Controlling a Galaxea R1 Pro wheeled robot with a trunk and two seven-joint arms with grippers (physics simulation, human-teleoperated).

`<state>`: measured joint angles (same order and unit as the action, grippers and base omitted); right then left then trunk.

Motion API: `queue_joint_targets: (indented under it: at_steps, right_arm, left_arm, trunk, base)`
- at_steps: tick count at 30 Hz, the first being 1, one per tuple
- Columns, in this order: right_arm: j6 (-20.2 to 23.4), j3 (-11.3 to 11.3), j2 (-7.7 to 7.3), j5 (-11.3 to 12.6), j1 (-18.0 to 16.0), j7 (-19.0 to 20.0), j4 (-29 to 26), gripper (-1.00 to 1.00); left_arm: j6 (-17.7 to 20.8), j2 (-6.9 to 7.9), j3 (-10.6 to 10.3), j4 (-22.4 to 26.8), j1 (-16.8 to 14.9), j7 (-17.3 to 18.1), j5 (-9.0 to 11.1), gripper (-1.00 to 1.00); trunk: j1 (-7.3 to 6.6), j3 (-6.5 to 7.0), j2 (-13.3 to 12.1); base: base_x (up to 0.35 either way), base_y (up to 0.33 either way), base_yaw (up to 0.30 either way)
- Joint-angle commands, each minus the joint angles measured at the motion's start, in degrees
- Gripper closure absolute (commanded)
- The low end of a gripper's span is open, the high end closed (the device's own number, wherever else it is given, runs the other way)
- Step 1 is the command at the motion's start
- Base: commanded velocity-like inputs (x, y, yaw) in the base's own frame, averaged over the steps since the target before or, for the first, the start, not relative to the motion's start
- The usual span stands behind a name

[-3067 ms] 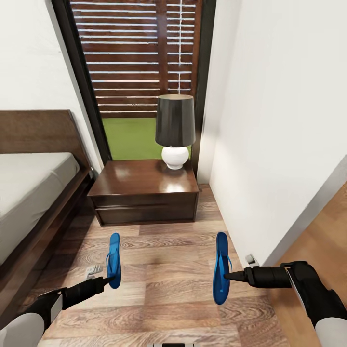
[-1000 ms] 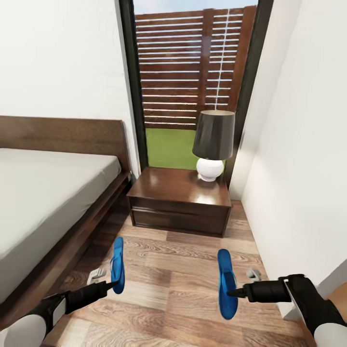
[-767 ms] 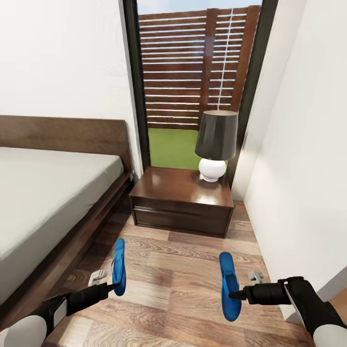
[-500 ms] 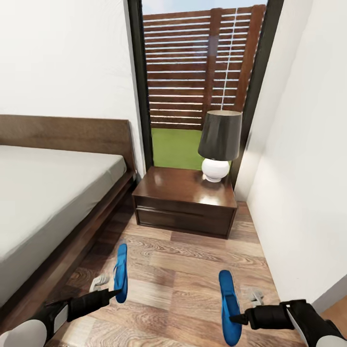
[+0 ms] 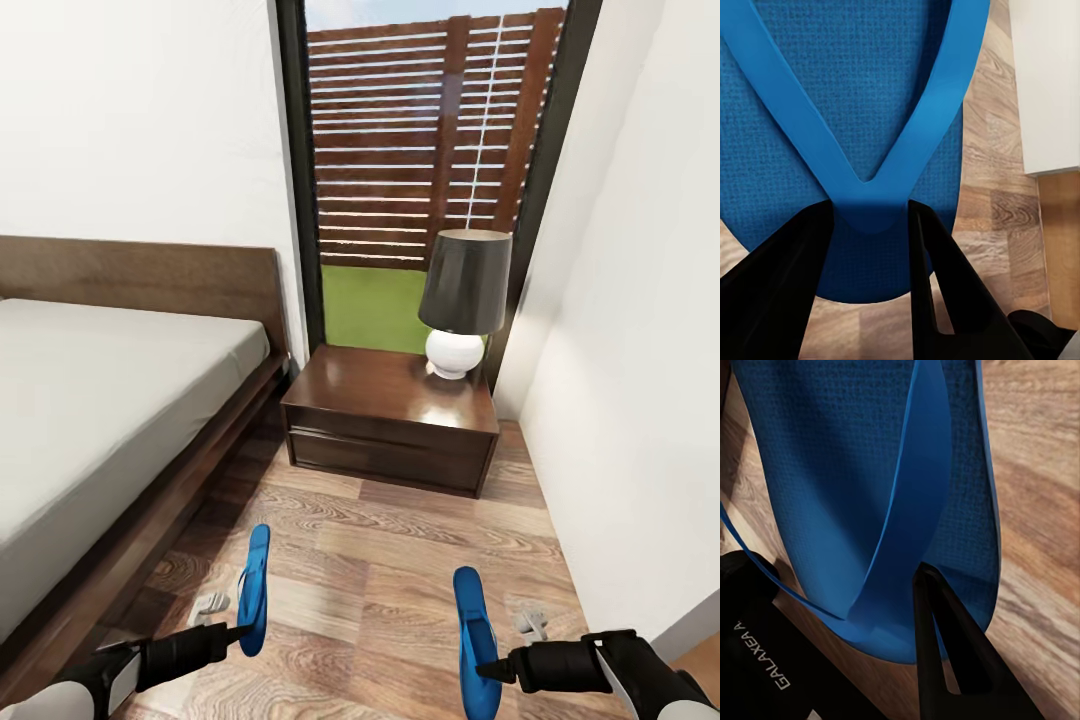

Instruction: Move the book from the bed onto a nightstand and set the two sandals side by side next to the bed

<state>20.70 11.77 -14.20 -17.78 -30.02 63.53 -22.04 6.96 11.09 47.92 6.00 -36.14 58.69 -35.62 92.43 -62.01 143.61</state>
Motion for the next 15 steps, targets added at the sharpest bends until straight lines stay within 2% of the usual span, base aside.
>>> queue_joint_targets:
  at_steps: [1,15]
  right_arm:
    - [0.72,0.48,0.05,-0.32,-0.03,0.59,-0.04,1.00]
    - [0.75,0.50,0.05,-0.32,-0.01,0.64,-0.09,1.00]
  left_arm:
    - [0.58,0.02,0.51,0.06,-0.01,0.28,-0.31,1.00]
    - [0.34,0.10,0.51,0.06,0.08,-0.07,-0.32,1.00]
  trunk:
    - [-0.01,-0.05,0.02]
    - [-0.01,-0.05,0.02]
  base:
    - [0.000,0.000,0.001]
    - [0.000,0.000,0.000]
